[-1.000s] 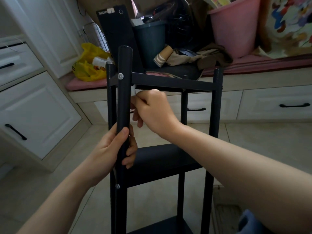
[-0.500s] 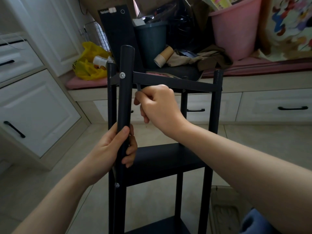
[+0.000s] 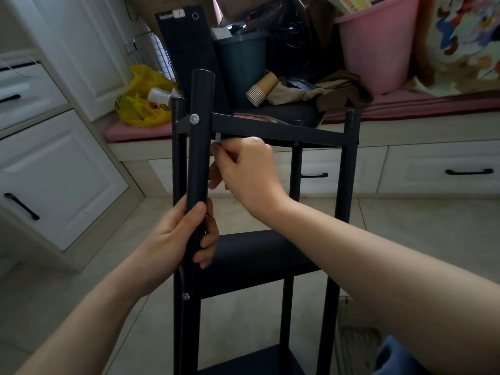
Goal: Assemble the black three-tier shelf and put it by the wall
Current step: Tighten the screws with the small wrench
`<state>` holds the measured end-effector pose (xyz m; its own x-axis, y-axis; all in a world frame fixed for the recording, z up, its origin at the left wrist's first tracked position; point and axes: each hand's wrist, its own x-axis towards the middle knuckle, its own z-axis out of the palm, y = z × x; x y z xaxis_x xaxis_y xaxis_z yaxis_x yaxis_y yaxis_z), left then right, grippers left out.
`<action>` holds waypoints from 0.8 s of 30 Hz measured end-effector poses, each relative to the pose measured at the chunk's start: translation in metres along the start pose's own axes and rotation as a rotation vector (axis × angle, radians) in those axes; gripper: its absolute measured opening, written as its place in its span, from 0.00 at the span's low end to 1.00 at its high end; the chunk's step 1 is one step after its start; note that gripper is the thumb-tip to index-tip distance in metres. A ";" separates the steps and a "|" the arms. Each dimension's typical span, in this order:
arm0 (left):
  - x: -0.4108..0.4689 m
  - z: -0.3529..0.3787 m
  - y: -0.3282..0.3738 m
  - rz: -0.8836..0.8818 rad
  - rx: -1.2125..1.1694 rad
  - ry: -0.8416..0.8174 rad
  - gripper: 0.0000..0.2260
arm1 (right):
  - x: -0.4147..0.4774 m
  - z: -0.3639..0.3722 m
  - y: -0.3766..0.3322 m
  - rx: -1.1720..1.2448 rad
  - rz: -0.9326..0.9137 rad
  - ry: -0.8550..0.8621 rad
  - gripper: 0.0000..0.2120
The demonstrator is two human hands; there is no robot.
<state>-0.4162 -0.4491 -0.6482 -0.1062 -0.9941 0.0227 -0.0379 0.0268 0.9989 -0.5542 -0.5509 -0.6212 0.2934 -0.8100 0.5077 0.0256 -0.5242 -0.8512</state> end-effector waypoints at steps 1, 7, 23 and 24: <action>0.000 0.000 0.000 0.003 0.000 -0.003 0.22 | 0.000 0.003 0.001 0.009 -0.005 0.018 0.12; 0.000 0.002 -0.002 0.005 0.007 -0.008 0.23 | 0.004 0.017 0.008 0.074 -0.040 0.090 0.11; 0.002 0.003 -0.002 0.018 0.027 0.023 0.16 | 0.005 0.014 0.009 -0.002 -0.073 0.086 0.11; 0.003 0.004 -0.002 0.020 0.028 0.030 0.16 | 0.004 0.011 0.008 -0.008 -0.061 0.073 0.11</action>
<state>-0.4201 -0.4512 -0.6506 -0.0771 -0.9960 0.0445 -0.0639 0.0494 0.9967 -0.5421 -0.5557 -0.6276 0.2205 -0.7934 0.5673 0.0341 -0.5750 -0.8175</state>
